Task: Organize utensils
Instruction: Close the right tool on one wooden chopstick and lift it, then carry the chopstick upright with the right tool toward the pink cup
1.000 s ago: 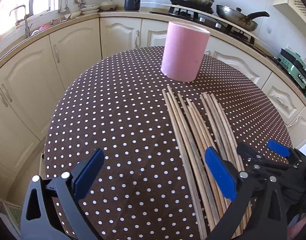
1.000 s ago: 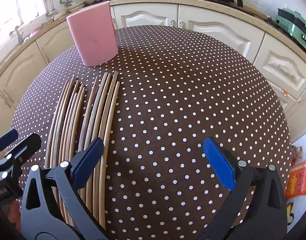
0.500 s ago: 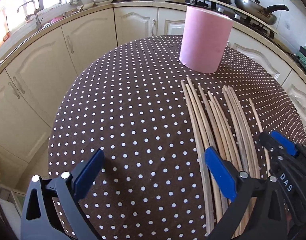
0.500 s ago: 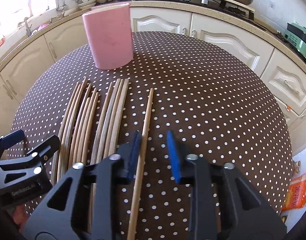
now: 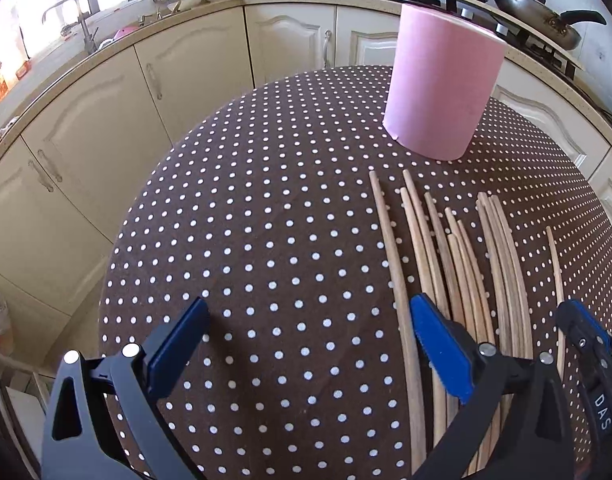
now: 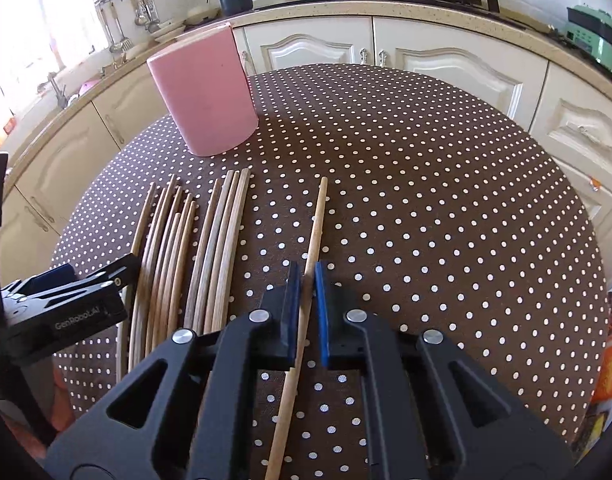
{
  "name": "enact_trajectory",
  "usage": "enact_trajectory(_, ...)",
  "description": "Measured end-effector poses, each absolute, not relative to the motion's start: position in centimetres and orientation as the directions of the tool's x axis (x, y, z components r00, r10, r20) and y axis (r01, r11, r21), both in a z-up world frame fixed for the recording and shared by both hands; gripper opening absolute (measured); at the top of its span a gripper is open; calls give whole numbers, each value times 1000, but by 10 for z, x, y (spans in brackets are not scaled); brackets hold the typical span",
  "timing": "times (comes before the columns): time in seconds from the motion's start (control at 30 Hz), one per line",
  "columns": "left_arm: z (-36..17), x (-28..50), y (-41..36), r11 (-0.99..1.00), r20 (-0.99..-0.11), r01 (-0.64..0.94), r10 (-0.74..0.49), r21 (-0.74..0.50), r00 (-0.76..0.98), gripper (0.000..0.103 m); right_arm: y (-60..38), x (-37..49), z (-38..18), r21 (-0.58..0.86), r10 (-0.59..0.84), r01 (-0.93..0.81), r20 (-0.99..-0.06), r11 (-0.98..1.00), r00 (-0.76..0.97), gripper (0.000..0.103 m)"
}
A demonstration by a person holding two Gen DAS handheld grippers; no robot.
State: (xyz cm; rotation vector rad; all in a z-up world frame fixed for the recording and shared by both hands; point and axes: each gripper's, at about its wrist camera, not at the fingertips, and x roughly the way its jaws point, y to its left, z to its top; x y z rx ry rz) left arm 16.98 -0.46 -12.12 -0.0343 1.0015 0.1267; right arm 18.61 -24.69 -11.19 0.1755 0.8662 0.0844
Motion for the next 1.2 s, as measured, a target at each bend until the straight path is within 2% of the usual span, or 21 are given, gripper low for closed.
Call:
enact_trajectory(0.07,-122,169,-3,995,-832,-98,79,29,550,95,-251,185,-112,201,157,-5,-747,980,646,8)
enact_trajectory(0.13,-119,170,-7,997,-819,-74,67,30,570,77,-253,185,-112,216,169,-7,-745,976,645,8)
enact_trajectory(0.17,-117,171,-8,997,-815,-66,63,30,576,72,-254,184,-112,226,179,-11,-743,974,644,8)
enact_trajectory(0.23,-115,171,-12,998,-800,-46,54,32,598,45,-257,185,-113,237,191,-15,-741,971,644,7)
enact_trajectory(0.27,-114,172,-13,999,-792,-37,50,35,608,40,-257,184,-112,243,197,-17,-740,970,643,7)
enact_trajectory(0.33,-113,172,-14,999,-787,-23,37,30,615,9,-258,185,-113,258,214,-25,-737,966,642,7)
enact_trajectory(0.53,-111,172,-5,997,-788,34,-81,-76,610,6,-258,183,-107,287,246,-49,-705,957,665,6)
enact_trajectory(0.77,-99,167,-14,992,-760,75,-124,-99,638,6,-254,178,-90,286,256,-82,-652,955,713,6)
enact_trajectory(1.03,-69,168,-29,967,-670,212,-250,-139,699,6,-262,168,-59,326,191,-6,-541,945,819,6)
enact_trajectory(1.2,-46,167,-36,944,-592,310,-314,-113,742,6,-259,164,-39,328,127,33,-457,944,881,6)
